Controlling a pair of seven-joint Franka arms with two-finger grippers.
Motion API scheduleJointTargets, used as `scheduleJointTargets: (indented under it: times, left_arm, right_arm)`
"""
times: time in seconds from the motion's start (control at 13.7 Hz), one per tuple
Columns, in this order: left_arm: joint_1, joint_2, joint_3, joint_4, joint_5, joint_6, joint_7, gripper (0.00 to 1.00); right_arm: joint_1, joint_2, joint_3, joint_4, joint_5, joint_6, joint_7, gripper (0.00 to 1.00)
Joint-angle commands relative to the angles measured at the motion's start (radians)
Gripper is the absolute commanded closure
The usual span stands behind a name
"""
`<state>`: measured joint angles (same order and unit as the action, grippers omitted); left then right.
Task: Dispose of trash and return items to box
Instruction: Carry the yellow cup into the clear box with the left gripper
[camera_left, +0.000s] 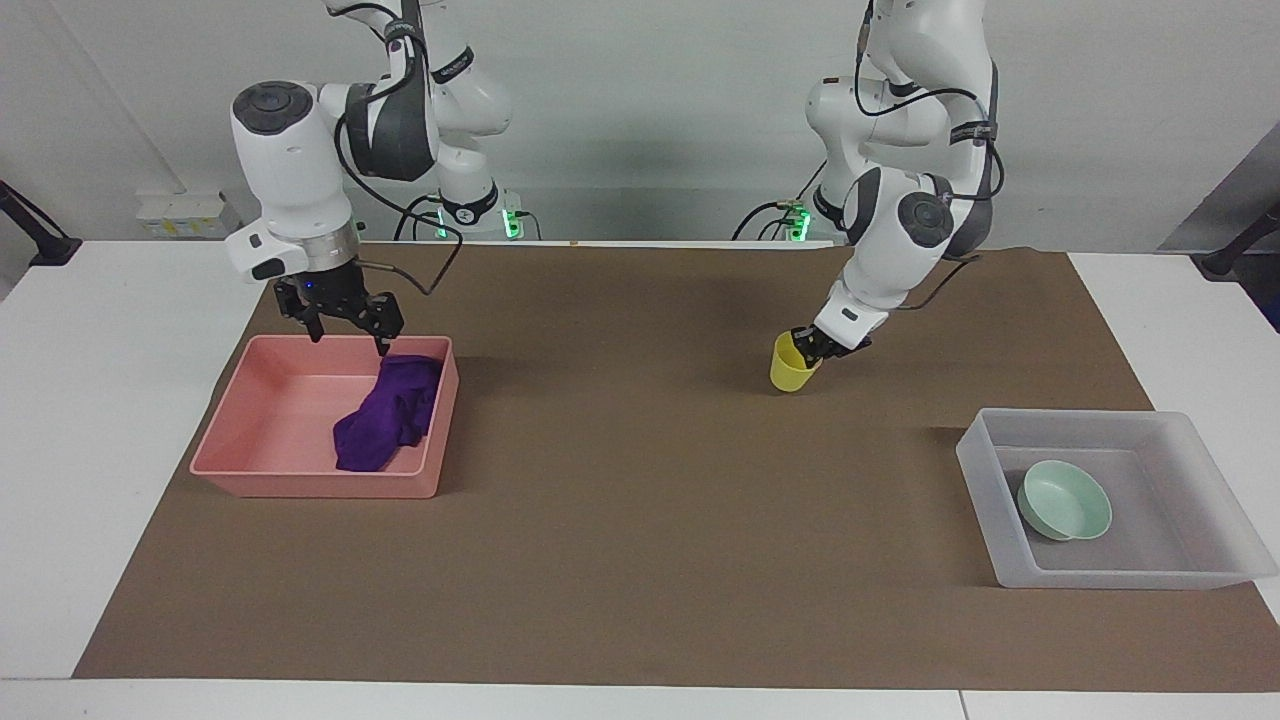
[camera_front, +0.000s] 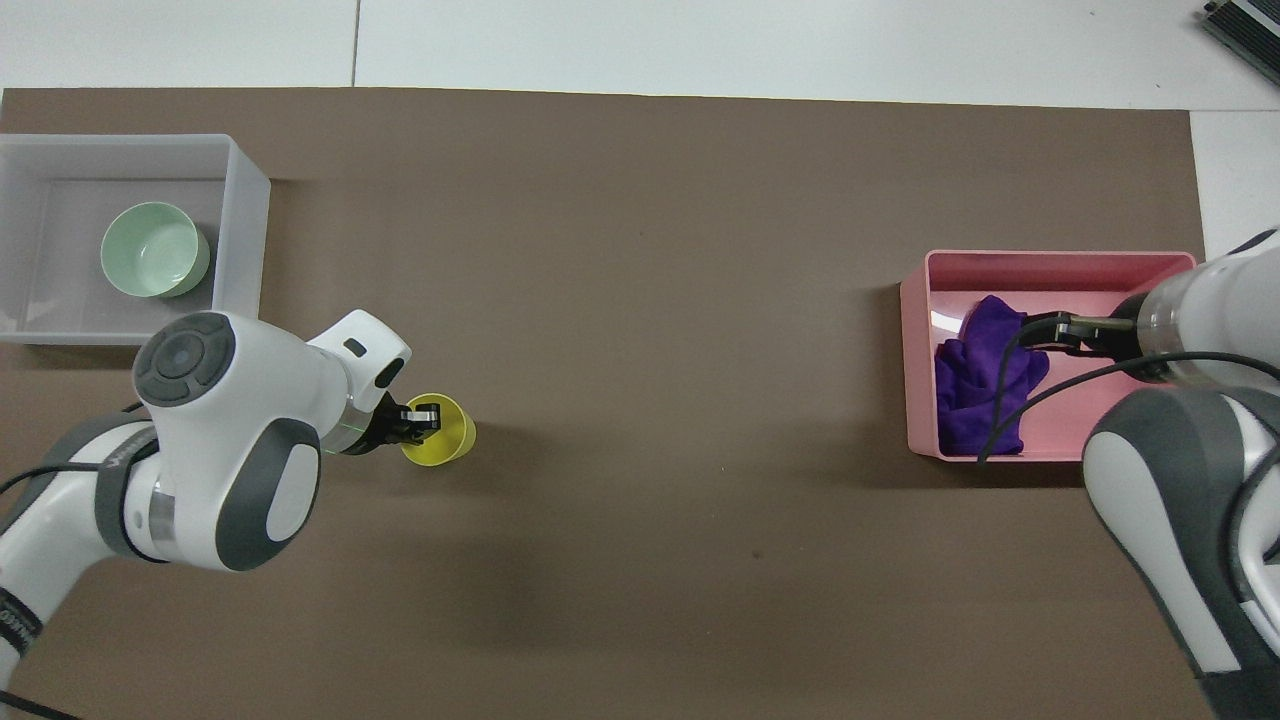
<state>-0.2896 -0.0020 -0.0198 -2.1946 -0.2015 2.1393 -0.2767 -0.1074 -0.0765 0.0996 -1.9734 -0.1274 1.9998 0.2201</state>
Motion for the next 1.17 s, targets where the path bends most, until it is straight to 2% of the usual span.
scheduleJointTargets:
  times: [0.0,0.15,0.29,0.51,0.66,0.73,0.87,1.09]
  left_arm:
    - [0.109,0.005,0.008,0.186,0.001,-0.146,-0.024,1.0]
    - [0.205,0.019,0.008,0.312,0.002,-0.217,-0.015,1.0]
    - [0.304,0.068,0.008,0.431,0.033,-0.219,-0.015,1.0]
    - [0.397,0.251,0.006,0.632,0.155,-0.213,-0.001,1.0]
    - [0.412,0.363,0.009,0.722,0.186,-0.19,0.057,1.0]
    - [0.455,0.42,0.008,0.761,0.189,-0.144,0.109,1.0]
    - [0.518,0.474,0.004,0.773,0.183,-0.073,0.189,1.0]
    - [0.521,0.53,0.006,0.773,0.189,-0.07,0.231,1.0]
  right_arm:
    - [0.005,0.017,0.006,0.121,0.061,-0.099,0.015,0.0]
    - [0.005,0.017,0.006,0.22,0.087,-0.215,0.015,0.0]
    - [0.009,0.017,0.008,0.274,0.089,-0.297,0.015,0.0]
    - [0.022,0.039,0.008,0.37,0.091,-0.396,0.013,0.0]
    - [0.022,0.061,0.008,0.441,0.091,-0.476,0.012,0.0]
    - [0.026,0.069,0.008,0.459,0.095,-0.496,0.007,0.0]
    - [0.026,0.073,0.008,0.465,0.13,-0.501,0.005,0.0]
    - [0.029,0.06,0.008,0.427,0.134,-0.5,-0.01,0.0]
